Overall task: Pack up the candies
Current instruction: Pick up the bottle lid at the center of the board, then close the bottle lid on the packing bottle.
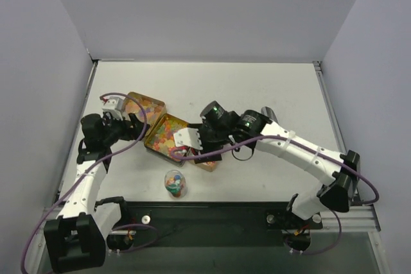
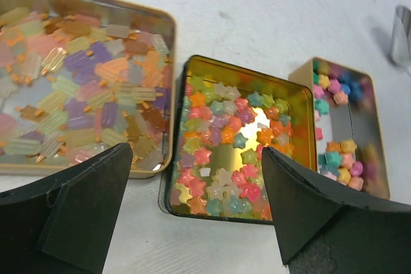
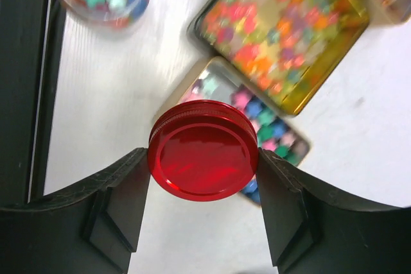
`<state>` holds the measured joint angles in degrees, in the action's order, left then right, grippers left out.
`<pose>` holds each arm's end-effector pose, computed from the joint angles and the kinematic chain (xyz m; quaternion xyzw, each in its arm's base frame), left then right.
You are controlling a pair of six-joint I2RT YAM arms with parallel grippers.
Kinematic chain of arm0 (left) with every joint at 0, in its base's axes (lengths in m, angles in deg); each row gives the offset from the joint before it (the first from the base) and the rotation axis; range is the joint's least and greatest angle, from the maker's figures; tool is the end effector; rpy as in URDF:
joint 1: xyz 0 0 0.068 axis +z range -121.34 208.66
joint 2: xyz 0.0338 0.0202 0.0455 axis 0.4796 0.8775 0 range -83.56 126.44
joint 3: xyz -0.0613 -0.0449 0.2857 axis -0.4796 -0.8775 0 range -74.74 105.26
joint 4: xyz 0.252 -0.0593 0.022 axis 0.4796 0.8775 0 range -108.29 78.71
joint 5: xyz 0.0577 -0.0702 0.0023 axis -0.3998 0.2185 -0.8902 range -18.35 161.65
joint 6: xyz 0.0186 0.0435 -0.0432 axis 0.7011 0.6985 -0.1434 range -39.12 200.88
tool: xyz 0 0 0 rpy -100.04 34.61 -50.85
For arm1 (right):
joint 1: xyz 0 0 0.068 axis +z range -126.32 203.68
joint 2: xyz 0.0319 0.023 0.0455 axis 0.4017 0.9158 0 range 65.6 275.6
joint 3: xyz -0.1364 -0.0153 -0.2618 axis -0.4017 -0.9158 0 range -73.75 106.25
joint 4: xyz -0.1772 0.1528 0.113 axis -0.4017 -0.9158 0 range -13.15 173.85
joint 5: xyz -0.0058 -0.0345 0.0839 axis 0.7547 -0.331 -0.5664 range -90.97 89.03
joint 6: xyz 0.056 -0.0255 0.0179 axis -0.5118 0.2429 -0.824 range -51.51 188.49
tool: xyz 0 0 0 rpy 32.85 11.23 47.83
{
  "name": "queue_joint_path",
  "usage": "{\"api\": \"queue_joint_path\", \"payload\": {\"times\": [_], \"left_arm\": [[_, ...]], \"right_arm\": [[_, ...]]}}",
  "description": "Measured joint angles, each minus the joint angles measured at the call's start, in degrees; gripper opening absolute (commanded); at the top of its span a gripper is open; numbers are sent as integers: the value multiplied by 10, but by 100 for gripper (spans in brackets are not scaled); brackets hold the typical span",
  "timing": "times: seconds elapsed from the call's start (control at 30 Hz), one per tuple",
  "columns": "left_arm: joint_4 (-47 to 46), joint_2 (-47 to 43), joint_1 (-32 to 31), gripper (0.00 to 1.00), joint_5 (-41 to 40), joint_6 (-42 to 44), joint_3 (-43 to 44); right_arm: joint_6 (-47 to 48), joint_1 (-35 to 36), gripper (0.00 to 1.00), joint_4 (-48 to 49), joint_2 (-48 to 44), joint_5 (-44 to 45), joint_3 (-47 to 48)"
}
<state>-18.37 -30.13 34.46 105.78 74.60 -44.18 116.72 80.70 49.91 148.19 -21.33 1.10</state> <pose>0.2039 -0.0072 0.2605 0.0777 0.8089 -0.2466 0.5281 0.1609 0.2794 0.3450 -0.7575 0.4877 0.1917 0.3893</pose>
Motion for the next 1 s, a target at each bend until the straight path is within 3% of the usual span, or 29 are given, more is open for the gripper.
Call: {"api": "queue_joint_path", "payload": {"times": [0.13, 0.3, 0.6, 1.0], "left_arm": [[-14, 27, 40, 93, -38, -58, 2], [-16, 14, 42, 93, -85, -80, 6], [-31, -19, 32, 94, -167, -107, 6], [-33, -41, 15, 95, -206, -113, 6]], "right_arm": [[-18, 26, 53, -44, 88, -10, 155], [-20, 67, 54, -122, 189, -18, 266], [-2, 115, 55, -218, 259, -18, 316], [-2, 158, 55, -233, 294, -6, 356]]}}
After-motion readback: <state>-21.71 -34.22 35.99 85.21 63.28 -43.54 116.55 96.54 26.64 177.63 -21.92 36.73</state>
